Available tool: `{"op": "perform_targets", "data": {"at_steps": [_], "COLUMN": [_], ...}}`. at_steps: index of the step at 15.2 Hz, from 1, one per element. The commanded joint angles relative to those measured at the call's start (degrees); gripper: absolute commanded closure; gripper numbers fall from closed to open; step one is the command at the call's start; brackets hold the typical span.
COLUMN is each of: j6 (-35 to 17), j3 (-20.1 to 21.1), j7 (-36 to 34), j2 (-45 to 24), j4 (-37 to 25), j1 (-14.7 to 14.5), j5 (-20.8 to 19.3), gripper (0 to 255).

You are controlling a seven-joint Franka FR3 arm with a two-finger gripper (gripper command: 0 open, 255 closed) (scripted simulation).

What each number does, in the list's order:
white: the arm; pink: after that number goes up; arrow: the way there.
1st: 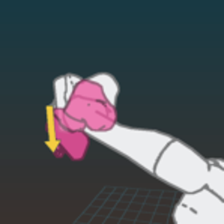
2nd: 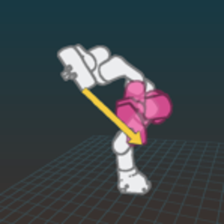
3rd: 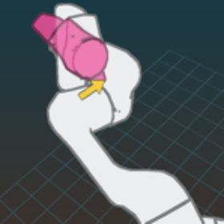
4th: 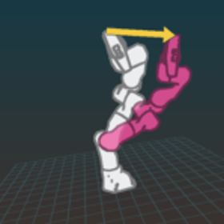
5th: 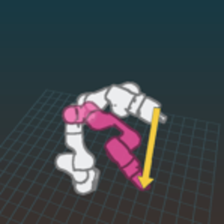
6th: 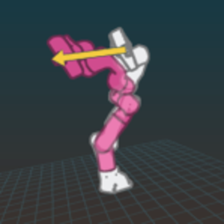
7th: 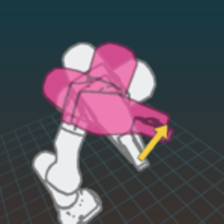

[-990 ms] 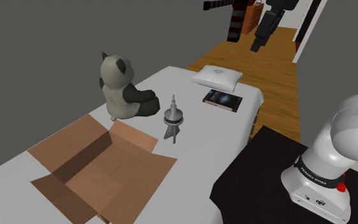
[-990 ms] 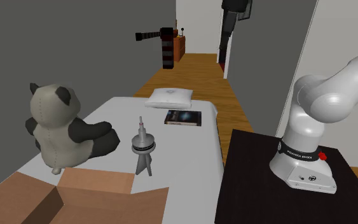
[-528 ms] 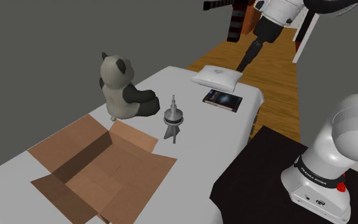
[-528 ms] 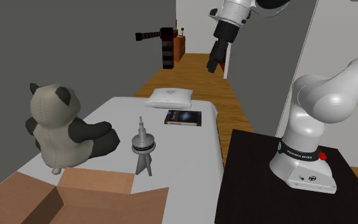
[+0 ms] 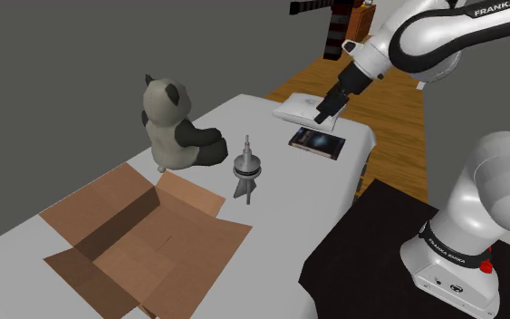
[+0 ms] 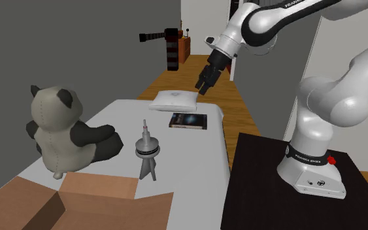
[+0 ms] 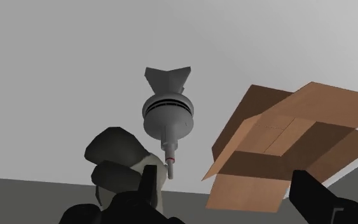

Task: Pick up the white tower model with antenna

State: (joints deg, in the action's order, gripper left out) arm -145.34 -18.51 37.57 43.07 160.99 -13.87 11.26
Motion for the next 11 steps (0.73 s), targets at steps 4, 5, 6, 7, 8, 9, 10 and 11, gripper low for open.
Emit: {"op": "perform_targets", "data": {"at_steps": [4,5,6,7,8,9,10,11], "j6": [-18.0,-20.9,-23.6,-26.2,-28.6,-30.8,-32.8,-34.6], "j3": [-18.8,-24.5,-31.0,-38.0,-45.0,-51.5,-57.4,-62.5], "j7": [20.2,25.0,29.9,34.6,38.9,42.8,45.9,48.6], "j2": [-9.9,-11.1,-11.7,-11.5,-10.6,-8.9,-6.7,-4.1], "j4": [-0.2,-1.1,-2.1,-3.3,-4.6,-6.0,-7.5,-9.0], "j1": [-19.7,-26.0,-33.1,-40.6,-48.1,-55.1,-61.3,-66.6], "j5": [10.8,13.7,16.5,18.8,20.5,21.3,21.2,20.5], "gripper": [0,0,0,0,0,0,0,0]}}
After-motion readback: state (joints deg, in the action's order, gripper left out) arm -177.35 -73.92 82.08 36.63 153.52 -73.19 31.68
